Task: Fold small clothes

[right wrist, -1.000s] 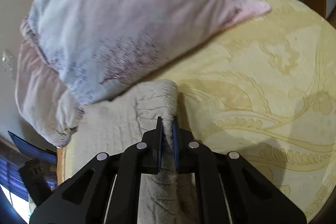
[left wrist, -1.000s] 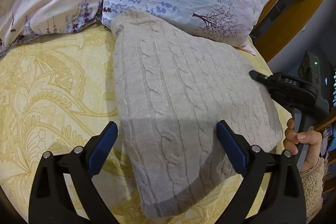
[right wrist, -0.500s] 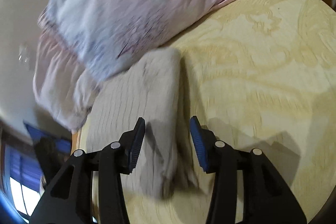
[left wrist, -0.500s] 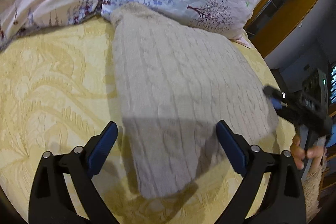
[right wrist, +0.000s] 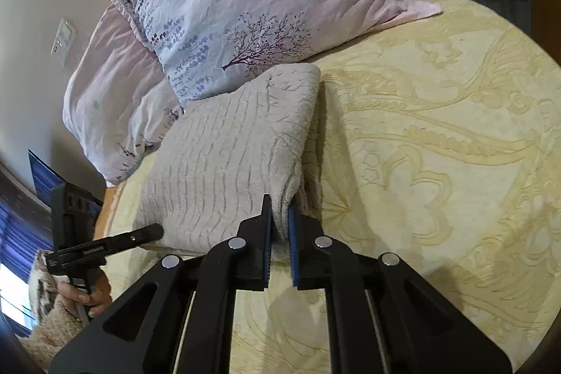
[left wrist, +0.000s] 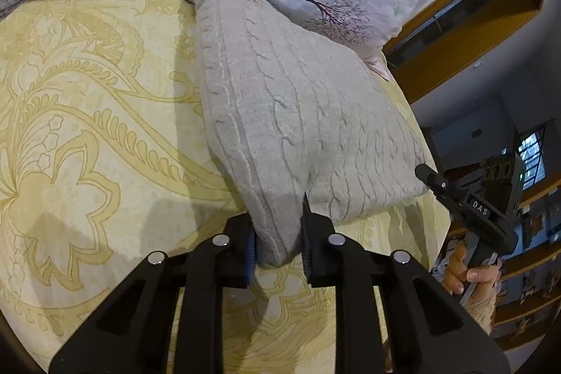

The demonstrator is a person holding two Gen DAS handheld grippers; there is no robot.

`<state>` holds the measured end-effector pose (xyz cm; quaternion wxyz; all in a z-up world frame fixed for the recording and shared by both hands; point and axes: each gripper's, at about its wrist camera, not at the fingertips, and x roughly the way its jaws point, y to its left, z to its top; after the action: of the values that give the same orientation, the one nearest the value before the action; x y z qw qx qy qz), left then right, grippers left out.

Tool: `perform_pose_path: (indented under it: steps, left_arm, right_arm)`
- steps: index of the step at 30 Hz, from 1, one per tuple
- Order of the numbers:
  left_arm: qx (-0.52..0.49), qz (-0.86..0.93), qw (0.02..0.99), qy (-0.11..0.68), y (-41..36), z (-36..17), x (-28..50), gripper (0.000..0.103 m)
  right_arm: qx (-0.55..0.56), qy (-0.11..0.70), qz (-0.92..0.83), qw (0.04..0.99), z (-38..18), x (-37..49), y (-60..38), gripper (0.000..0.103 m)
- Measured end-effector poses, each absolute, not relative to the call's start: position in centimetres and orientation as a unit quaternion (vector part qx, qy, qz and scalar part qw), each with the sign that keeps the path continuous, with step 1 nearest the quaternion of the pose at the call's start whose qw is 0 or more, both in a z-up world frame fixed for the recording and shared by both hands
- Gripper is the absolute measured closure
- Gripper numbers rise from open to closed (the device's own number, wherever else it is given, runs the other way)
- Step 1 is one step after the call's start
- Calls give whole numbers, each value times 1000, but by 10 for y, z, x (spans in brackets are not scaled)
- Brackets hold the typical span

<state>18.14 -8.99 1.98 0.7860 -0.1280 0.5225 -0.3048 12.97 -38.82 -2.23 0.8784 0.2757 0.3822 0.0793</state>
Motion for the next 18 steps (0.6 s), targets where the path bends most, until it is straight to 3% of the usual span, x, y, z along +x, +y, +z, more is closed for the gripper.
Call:
perform_pose_path:
  steps: [5, 8, 9, 10, 11, 12, 13, 18]
  left_arm:
    - [-100, -302, 798, 512, -97, 15, 176, 83]
    - [-124, -310, 785, 522, -89, 17, 181, 72]
    - [-132, -312, 782, 523, -85, 18, 183, 63]
    - [-144, -313, 782, 520, -78, 22, 186, 46]
    - [-154, -311, 784, 514, -73, 25, 188, 37]
    - [-168, -303, 791, 504, -65, 31, 193, 26]
    - [-176, -302, 793, 498, -61, 35, 198, 25]
    - [-207, -299, 779, 510, -59, 40, 232, 18]
  right_arm:
    - [275, 418, 60, 864, -45, 140, -390, 95]
    - [271, 424, 67, 862, -39, 141, -390, 91]
    - [278, 425, 72, 858, -37, 141, -391, 88]
    - [287, 425, 76, 855, -34, 141, -395, 76]
    - [300, 421, 78, 853, -30, 143, -400, 59]
    - [312, 411, 81, 853, -25, 145, -404, 51]
    - [320, 406, 82, 852, -23, 147, -407, 37]
    - [368, 419, 98, 824, -24, 183, -420, 33]
